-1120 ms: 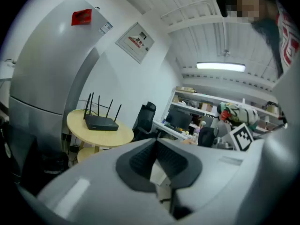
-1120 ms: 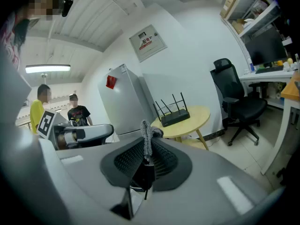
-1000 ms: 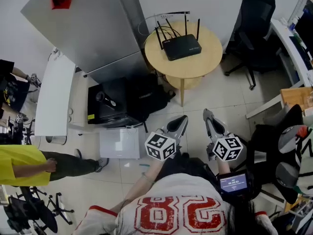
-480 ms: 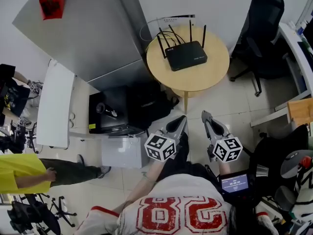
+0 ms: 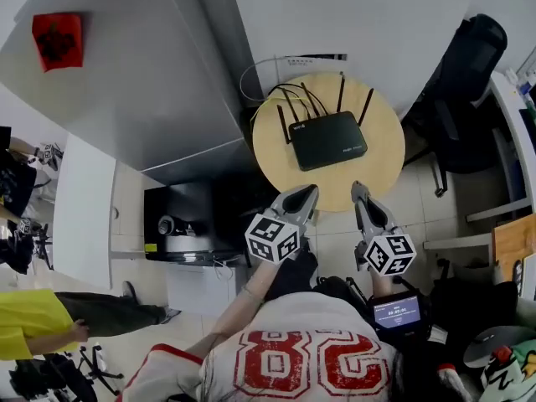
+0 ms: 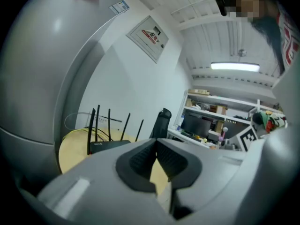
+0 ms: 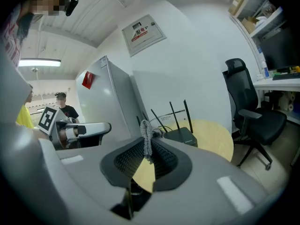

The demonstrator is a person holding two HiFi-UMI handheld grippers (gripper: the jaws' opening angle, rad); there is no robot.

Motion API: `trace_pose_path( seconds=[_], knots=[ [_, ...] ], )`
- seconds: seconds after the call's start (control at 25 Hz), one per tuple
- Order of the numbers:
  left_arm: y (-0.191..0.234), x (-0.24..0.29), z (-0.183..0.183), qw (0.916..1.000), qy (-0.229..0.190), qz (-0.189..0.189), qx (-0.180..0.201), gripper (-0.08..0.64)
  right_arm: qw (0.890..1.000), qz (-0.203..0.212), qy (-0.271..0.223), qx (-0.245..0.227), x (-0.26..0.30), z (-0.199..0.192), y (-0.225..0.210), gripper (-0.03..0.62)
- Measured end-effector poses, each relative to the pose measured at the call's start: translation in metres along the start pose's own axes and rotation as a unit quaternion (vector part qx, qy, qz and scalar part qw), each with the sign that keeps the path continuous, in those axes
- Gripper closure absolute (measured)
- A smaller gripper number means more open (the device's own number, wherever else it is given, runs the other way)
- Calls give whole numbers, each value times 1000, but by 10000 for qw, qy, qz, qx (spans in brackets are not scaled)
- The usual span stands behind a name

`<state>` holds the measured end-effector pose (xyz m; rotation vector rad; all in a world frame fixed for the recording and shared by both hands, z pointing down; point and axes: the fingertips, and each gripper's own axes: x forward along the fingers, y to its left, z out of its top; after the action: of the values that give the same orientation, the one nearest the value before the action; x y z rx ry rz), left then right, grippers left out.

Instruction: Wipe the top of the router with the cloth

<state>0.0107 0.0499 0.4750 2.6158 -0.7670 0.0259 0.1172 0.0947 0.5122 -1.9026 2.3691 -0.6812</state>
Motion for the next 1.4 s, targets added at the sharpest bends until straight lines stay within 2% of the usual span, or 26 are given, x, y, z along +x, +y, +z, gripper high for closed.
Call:
trace_pose_path(
  seconds=[0.12,0.32,0.48,0.64,0.8,1.04,1.2,1.4],
  knots=[
    [23,9,9,9999,31,83,-56,555,9999,90,91,7,27,6,2,554],
    [42,15,-5,9992,182,210,-304,555,9985,314,438,-43,63,1,-1,552],
    [59,25,4,9984,45,403,-405,555,9960,631,621,-130,97,10,1,554],
    [84,28,19,9957,-159,783,-467,555,9912,995,836,-260,130,16,4,552],
    [113,26,31,9893,-369,1301,-551,555,9841,1375,1070,-350,167,21,2,552],
    [141,21,45,9771,-687,1919,-613,555,9708,1775,1504,-586,225,16,-6,554],
    [157,13,47,9667,-816,2323,-700,555,9515,2183,1972,-897,261,-6,4,552],
    [166,5,47,9587,-871,2605,-745,555,9323,2307,2570,-1078,292,-37,7,554]
  ],
)
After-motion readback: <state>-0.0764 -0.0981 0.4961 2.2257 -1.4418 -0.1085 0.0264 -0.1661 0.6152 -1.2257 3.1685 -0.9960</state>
